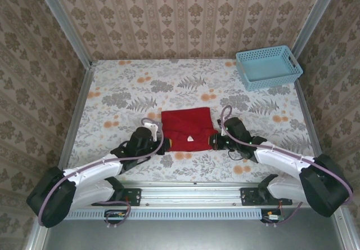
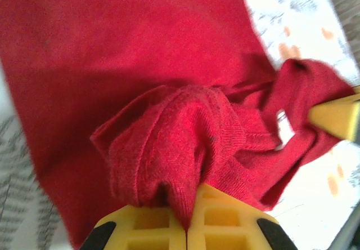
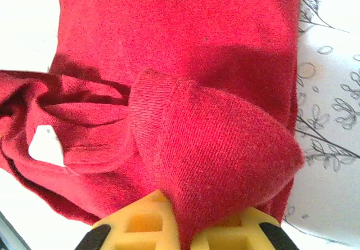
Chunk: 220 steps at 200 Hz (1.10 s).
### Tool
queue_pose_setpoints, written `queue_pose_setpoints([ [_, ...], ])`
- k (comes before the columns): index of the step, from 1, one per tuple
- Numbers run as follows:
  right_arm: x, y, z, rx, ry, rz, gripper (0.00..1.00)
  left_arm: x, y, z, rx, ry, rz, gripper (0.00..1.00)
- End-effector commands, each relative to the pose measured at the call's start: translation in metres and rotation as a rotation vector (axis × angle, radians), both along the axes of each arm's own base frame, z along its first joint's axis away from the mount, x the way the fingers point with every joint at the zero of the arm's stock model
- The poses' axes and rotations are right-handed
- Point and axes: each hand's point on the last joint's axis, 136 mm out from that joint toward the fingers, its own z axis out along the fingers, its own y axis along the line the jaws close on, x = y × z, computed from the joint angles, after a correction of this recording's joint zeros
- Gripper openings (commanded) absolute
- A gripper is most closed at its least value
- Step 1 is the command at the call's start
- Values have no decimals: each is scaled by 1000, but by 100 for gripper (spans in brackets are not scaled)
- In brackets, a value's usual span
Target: Fold the inside-out t-shirt
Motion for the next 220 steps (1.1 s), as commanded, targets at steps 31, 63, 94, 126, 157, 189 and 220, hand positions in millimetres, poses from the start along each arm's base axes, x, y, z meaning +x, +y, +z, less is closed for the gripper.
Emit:
queue_pose_setpoints([
  [31, 0, -16, -13, -13, -17, -106, 0, -2, 7, -24, 91, 9, 54, 0],
  [63, 8, -15, 14, -18, -79, -94, 0, 6, 10, 7, 75, -89, 77, 0],
  [94, 22, -15, 62, -31, -191, -86, 0, 18, 11, 57, 46, -238, 93, 0],
  [126, 43, -11, 92, -65, -245, -88, 0, 42, 10, 92, 65, -319, 123, 0],
  [157, 70, -6, 91, -106, -208, -100, 0, 69, 8, 95, 53, -311, 161, 0],
  [189, 96, -3, 82, -88, -166, -106, 0, 97, 8, 87, 77, -266, 181, 0],
  [220, 117, -4, 71, -106, -141, -111, 0, 120, 9, 76, 84, -217, 190, 0],
])
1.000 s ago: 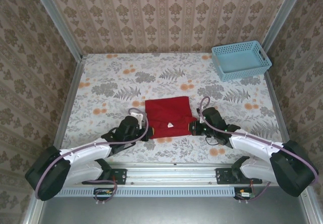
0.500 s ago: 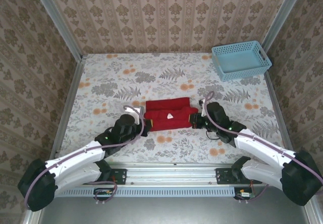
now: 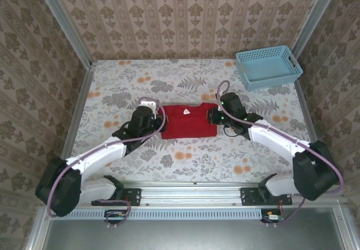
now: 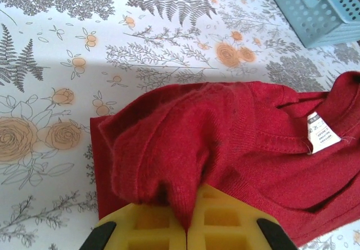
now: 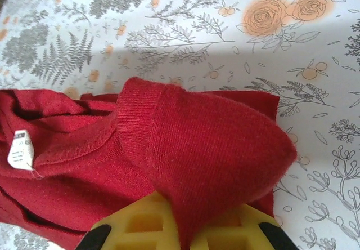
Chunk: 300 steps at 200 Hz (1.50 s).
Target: Fold the inside-out t-shirt
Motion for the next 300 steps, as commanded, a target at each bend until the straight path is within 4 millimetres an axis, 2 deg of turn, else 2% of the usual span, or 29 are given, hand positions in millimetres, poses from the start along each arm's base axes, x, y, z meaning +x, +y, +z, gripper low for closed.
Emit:
queue_pose_setpoints([
  [1, 20, -1, 4, -12, -12, -1, 0, 22, -3, 12, -21, -28, -6, 0],
  [41, 43, -5, -11, -22, 19, -27, 0, 47, -3, -9, -7, 31, 14, 0],
  [85, 67, -8, -42, -48, 79, -53, 0, 71, 0, -37, 5, 104, 41, 0],
  [115, 76, -10, -62, -80, 115, -75, 0, 81, 2, -66, -9, 196, 62, 1],
  [140, 79, -14, -76, -106, 141, -92, 0, 80, -2, -85, -21, 270, 61, 6],
  [144, 79, -14, -77, -107, 143, -93, 0, 85, 8, -87, -28, 278, 86, 8],
  [162, 81, -17, -74, -122, 152, -91, 13, 86, 13, -85, -36, 313, 98, 15],
  [175, 80, -26, -64, -165, 151, -103, 25, 86, 25, -77, -24, 342, 130, 26],
  [201, 70, -50, -27, -248, 107, -126, 53, 75, 55, -43, 42, 337, 202, 41],
  [219, 56, -53, -6, -254, 85, -106, 63, 61, 65, -19, 78, 306, 217, 46],
  [246, 32, -32, 6, -187, 72, -43, 65, 41, 43, -1, 64, 252, 141, 48],
  [250, 29, -27, 4, -178, 76, -31, 65, 35, 30, 1, 63, 241, 103, 48],
  [264, 19, -7, -2, -139, 94, 6, 63, 29, 8, 2, 39, 216, 46, 48],
  [282, 10, 22, -17, -91, 122, 63, 60, 29, -16, -7, 2, 216, -2, 47],
  [300, 7, 34, -44, -100, 180, 70, 56, 34, -24, -31, -3, 259, -2, 45],
])
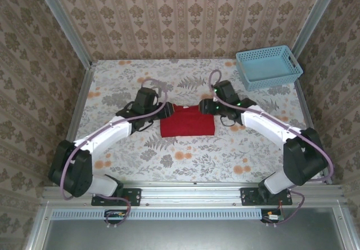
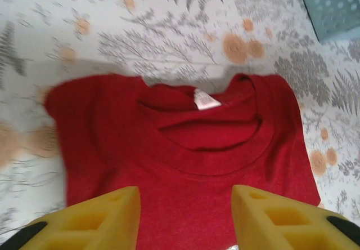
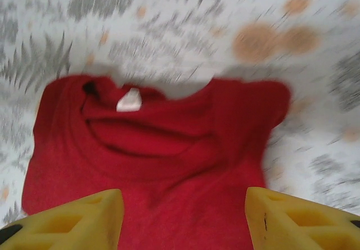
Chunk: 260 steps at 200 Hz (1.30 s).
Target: Fold the inside-out t-shirt
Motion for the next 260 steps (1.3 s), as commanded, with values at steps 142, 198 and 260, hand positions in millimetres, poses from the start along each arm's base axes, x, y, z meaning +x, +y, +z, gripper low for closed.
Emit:
queue_pose_setpoints([
  [142, 28, -29, -32, 10, 87, -132, 53, 34, 7, -25, 13, 33, 41, 43],
  [198, 61, -21, -58, -29, 122, -153, 51, 61, -2, -58, 4, 107, 64, 39],
  [260, 88, -17, -106, -9, 209, -173, 50, 83, 10, -103, -9, 196, 107, 40],
])
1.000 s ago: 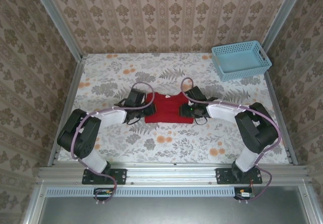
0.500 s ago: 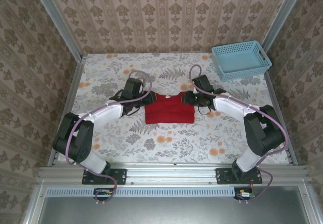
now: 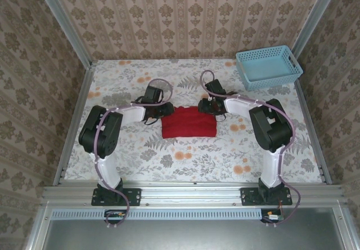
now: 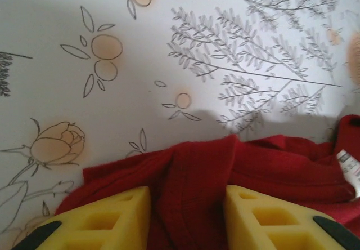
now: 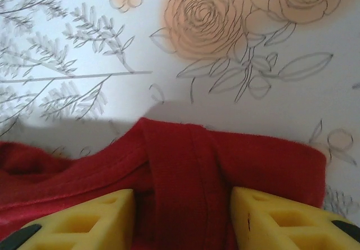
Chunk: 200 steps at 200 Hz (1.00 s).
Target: Fold the inside-out t-shirt
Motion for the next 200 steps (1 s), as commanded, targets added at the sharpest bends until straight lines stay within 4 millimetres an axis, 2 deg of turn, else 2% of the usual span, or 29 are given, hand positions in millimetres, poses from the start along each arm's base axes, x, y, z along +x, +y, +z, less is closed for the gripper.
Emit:
queue_pose_setpoints([
  [1, 15, -4, -4, 21, 17, -23, 50, 16, 3, 3, -21, -3, 20, 40],
  [14, 22, -7, -5, 34, 19, -30, 49, 19, 3, 4, -15, -3, 18, 41],
  [28, 29, -11, 4, 46, 9, -40, 50, 24, 7, 11, -12, -8, 25, 44],
  [44, 32, -16, 24, 47, -21, -39, 50, 27, 12, 27, -8, -22, 32, 52],
  [63, 30, -22, 58, 31, -77, -23, 54, 28, 24, 56, 39, -52, 52, 60],
  [90, 10, -31, 97, 13, -126, -7, 60, 13, 40, 92, 90, -95, 74, 68],
  [116, -22, -36, 113, 31, -145, 0, 63, -18, 50, 101, 130, -114, 84, 72],
  [126, -37, -36, 111, 28, -142, 3, 64, -30, 55, 99, 146, -114, 93, 72],
  [127, -38, -36, 111, 28, -143, 3, 64, -35, 46, 100, 145, -119, 69, 72],
  [129, -41, -36, 110, 25, -141, 4, 64, -38, 44, 99, 148, -119, 64, 72],
  [162, -85, -27, 81, -14, -97, 34, 65, -79, 28, 82, 188, -123, 18, 72],
  [200, -116, -12, 36, -63, -26, 81, 63, -96, 16, 47, 173, -81, -1, 67],
])
